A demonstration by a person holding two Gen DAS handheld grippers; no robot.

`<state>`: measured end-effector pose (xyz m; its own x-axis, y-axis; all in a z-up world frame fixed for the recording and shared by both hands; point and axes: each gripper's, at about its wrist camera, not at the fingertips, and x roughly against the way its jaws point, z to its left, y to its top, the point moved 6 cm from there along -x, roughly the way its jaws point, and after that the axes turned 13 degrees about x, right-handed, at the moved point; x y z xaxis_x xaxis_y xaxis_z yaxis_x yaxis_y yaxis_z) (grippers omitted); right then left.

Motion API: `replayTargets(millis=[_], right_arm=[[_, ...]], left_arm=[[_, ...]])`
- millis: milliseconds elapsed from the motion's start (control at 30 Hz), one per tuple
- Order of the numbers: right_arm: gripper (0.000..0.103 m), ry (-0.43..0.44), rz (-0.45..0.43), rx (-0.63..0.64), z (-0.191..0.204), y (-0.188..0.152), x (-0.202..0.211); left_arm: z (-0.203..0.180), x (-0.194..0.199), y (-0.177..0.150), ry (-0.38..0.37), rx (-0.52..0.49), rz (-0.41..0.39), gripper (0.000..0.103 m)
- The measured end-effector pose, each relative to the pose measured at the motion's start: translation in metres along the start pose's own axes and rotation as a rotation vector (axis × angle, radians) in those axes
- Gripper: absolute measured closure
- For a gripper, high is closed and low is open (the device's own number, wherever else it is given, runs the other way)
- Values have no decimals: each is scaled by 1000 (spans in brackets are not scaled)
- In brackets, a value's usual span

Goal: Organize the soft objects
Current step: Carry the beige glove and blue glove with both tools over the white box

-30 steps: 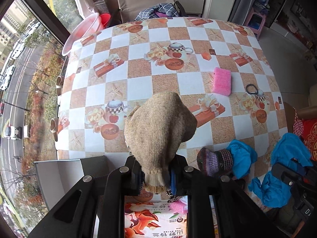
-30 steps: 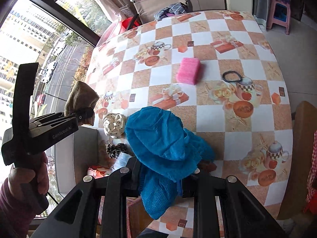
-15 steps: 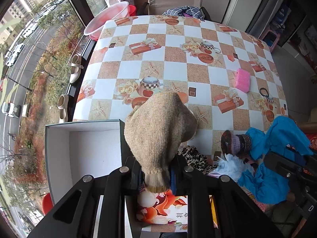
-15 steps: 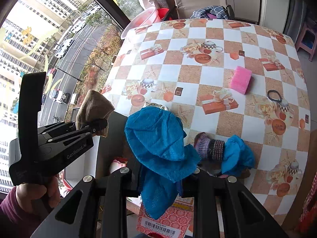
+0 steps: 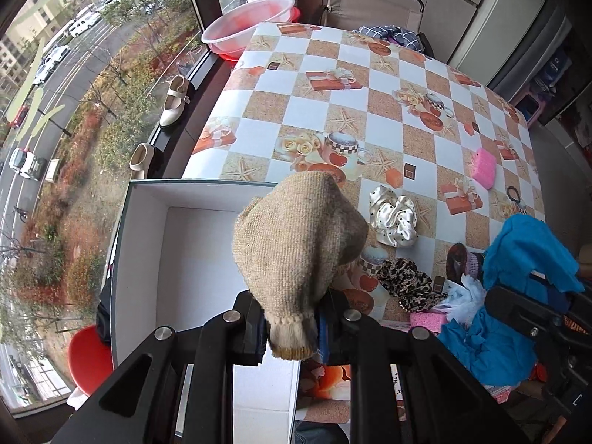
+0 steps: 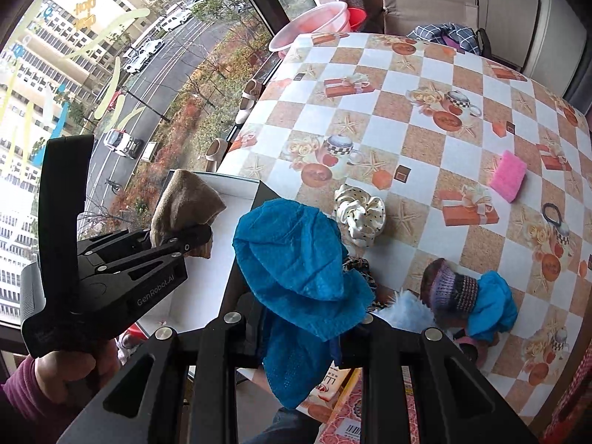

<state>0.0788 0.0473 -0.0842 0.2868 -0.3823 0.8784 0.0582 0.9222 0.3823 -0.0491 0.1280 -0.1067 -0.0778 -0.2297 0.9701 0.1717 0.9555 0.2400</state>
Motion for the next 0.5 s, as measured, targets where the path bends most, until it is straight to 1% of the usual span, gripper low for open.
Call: replayTargets(millis=[267,500], right_arm=[[77,10,22,75,38,16,-13],[77,26,48,136,71,24,-27]], left_arm=[[40,2,-4,-1,78,-6,81],[76,-2,-13,18,136,-1,81]])
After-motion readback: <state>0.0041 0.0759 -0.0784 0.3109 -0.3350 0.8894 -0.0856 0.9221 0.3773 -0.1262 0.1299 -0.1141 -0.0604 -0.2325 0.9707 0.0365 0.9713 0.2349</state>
